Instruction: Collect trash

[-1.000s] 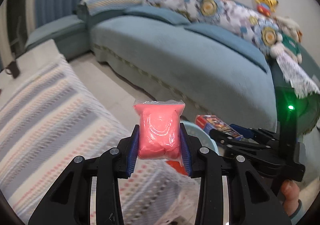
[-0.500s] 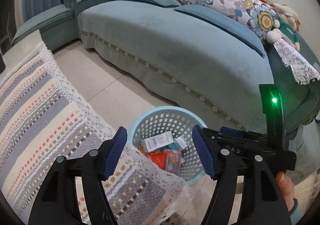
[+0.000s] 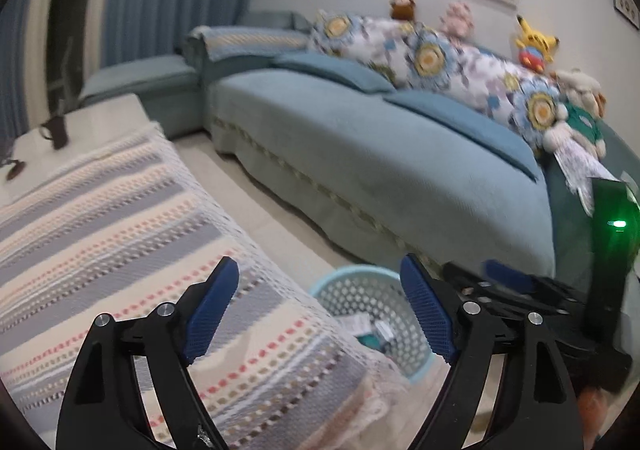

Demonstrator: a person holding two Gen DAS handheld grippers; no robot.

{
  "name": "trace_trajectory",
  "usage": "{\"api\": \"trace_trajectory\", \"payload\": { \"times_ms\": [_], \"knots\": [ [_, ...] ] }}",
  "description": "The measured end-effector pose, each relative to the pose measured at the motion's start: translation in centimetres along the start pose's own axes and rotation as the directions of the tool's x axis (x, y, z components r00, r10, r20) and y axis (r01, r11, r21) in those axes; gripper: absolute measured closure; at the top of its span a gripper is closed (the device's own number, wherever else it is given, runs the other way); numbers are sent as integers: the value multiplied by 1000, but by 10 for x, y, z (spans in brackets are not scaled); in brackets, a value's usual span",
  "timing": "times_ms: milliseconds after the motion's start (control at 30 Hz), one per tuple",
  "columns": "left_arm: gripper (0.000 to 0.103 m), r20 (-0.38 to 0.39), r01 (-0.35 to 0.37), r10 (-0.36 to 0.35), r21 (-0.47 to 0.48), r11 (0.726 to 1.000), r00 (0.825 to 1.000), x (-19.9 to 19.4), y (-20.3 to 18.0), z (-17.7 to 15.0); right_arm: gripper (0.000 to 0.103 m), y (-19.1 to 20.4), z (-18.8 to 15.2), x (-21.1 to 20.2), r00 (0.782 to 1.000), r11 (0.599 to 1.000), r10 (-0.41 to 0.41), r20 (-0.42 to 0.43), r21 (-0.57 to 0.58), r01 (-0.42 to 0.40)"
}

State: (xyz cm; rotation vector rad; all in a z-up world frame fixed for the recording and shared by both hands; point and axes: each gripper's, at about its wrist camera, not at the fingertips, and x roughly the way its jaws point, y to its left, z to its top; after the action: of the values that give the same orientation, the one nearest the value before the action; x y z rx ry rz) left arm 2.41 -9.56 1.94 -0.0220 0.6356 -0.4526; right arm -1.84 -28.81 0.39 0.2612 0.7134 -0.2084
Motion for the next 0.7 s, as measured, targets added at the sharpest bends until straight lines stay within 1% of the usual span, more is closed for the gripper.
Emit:
{"api": "trace_trajectory", "payload": {
  "times_ms": [67, 100, 167, 233, 267, 300, 400, 433, 467, 567, 600, 700],
  "knots": [
    [20, 50, -66, 67, -18, 998, 997, -8, 9, -7, 38, 7, 2, -10, 998, 1000, -25, 53, -12, 26],
    [20, 62, -93, 94, -20, 995, 994, -10, 13, -8, 38, 12, 4, -16, 996, 999, -38, 80, -23, 40],
    [20, 91, -138, 138, -5, 990, 986, -13, 19, -9, 38, 20, 12, -26, 989, 997, -69, 134, -33, 74],
    [17, 127, -211, 208, 4, 978, 970, -18, 25, -8, 37, 25, 22, -35, 981, 996, -80, 175, -20, 85],
    [15, 135, -222, 220, -5, 975, 966, -20, 29, -8, 33, 28, 27, -38, 979, 996, -85, 187, 1, 86],
    [12, 139, -218, 219, -25, 976, 966, -22, 35, -9, 32, 30, 31, -39, 977, 996, -86, 196, 35, 81],
    [12, 98, -177, 181, -48, 983, 979, -18, 45, -12, 30, 31, 24, -36, 966, 989, -113, 234, 120, 87],
    [12, 94, -178, 183, -57, 982, 979, -17, 48, -14, 30, 31, 18, -32, 961, 987, -127, 245, 126, 98],
    [12, 95, -186, 191, -57, 981, 977, -17, 49, -16, 30, 33, 11, -29, 957, 986, -141, 252, 122, 113],
    [12, 103, -213, 214, -26, 977, 971, -16, 50, -18, 30, 43, -4, -20, 947, 984, -177, 269, 57, 167],
    [12, 104, -219, 220, -21, 975, 970, -15, 50, -18, 31, 45, -4, -18, 946, 984, -176, 271, 39, 172],
    [12, 104, -230, 231, -20, 973, 967, -14, 50, -19, 30, 44, -6, -14, 948, 987, -159, 274, 40, 153]
  ]
}}
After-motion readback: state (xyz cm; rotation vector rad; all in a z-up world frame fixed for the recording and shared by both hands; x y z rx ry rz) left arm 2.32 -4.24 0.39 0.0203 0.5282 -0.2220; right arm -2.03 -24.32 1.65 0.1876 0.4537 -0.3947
